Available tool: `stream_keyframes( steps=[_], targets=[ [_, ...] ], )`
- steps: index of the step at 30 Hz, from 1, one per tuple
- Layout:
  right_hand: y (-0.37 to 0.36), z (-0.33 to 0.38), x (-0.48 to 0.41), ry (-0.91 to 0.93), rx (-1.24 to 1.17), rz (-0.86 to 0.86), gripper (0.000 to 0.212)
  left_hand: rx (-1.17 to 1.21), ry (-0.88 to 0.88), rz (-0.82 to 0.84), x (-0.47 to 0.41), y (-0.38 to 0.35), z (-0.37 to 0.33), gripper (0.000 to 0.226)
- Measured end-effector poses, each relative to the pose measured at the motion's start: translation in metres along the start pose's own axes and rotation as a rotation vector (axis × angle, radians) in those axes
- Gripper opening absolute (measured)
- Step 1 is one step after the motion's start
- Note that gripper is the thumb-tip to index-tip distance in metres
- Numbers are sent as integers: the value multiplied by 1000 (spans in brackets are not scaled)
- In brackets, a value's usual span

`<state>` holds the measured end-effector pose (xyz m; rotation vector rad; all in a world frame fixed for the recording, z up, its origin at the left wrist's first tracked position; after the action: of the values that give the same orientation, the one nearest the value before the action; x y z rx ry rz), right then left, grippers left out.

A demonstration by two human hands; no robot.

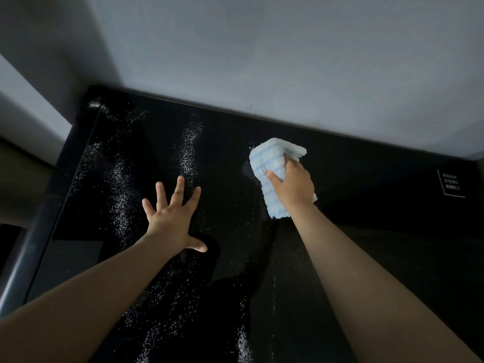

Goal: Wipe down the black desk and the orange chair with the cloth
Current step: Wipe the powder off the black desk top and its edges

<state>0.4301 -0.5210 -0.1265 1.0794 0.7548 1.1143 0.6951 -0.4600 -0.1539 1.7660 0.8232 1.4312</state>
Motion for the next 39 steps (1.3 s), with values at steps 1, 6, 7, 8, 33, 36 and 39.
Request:
stream_keyframes(
  steps=[1,6,7,8,33,36,39],
  targets=[
    [0,-1,7,-3,0,1,55,-3,1,0,0,0,0,139],
    [1,-9,45,-19,1,6,57,-5,7,17,1,2,-1,139],
    [2,-10,53,-23,-3,7,57,-8,8,18,1,3,-1,139],
    [2,-11,60,-29,-8,7,58,-11,8,17,1,4,-2,140],
    [4,-28,198,-164,1,50,61,-25,-118,26,116,-50,-7,131],
    [4,-30,215,-185,1,56,62,-45,-112,55,120,-60,-1,133],
    [4,-30,234,-201,-4,34,61,-87,-128,54,122,-65,5,135]
  ],
)
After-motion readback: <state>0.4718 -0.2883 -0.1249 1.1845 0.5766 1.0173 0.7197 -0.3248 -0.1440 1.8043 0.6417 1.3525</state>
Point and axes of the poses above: each hand's wrist, its own x-axis away from the middle knuckle, its own y-axis out of the back of the hand, z = x × y, the point moved 5 cm from there along -x, towards the middle knuckle, and after that the axes turned 6 degrees about -z, right-handed, at the moved point
